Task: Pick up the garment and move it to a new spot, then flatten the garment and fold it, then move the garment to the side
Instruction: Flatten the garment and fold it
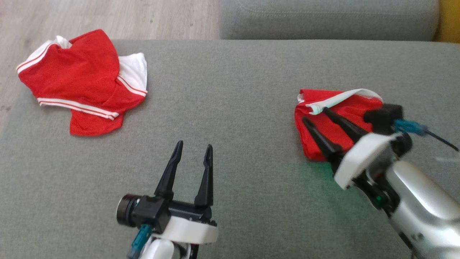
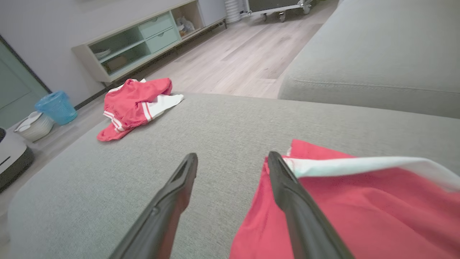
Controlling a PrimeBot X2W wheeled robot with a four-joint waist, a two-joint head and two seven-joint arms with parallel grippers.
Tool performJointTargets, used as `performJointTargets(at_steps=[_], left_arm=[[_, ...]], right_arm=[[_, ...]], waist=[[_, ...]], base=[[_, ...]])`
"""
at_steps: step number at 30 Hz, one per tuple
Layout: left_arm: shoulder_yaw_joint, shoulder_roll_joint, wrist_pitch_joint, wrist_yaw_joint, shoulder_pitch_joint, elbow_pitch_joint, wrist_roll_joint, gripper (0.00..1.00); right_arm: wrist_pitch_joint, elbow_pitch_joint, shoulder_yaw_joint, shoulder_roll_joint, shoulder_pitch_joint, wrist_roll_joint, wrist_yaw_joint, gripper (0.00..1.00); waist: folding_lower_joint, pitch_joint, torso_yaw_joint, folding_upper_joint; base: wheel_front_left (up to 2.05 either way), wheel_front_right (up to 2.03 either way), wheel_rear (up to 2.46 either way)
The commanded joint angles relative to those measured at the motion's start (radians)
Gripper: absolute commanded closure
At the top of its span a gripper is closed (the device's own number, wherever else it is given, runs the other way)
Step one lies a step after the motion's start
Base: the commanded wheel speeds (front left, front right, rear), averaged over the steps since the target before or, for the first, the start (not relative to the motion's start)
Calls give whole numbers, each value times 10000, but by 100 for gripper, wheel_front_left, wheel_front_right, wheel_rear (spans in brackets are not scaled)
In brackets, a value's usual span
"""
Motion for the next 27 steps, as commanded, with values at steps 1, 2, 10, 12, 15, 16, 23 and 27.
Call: performJointTargets(at_steps=[1,2,10,12,15,16,23,27], left_arm=[[351,-35,-51,93,14,-321,-41,0],[409,-35,-51,114,96,-348,-47,0],[750,-35,-51,113,647,-645,-29,0],[744,-35,-51,115,650,-738,2,0],[677,-35,-51,117,591,-835,9,0],[616,-35,-51,136,548,-874,-6,0],[275,-35,-51,126,314,-853,-91,0],[84,-35,-51,179,230,-820,-211,0]], right_arm=[[-309,-464,-289,-309,336,-78,-7,0],[-473,-590,-452,-395,590,-103,-7,0],[-928,-747,-1939,-862,2203,-589,-7,67],[-802,-734,-2188,-918,2328,-669,-7,100],[-586,-668,-2516,-944,2212,-705,-7,100],[-244,-526,-2570,-954,1989,-650,-7,100],[958,411,-2268,-1258,1075,-325,-7,100],[1246,1057,-1999,-1359,557,10,-7,100]], waist=[[0,-143,-46,-1],[0,-215,-89,-1],[0,-446,-242,-1],[0,-365,-112,-1],[0,-186,196,-1],[0,-46,438,-1],[0,349,1298,-1],[0,489,1753,-1]], base=[[0,0,0],[0,0,0],[0,0,0],[0,0,0],[0,0,0],[0,0,0],[0,0,0],[0,0,0]])
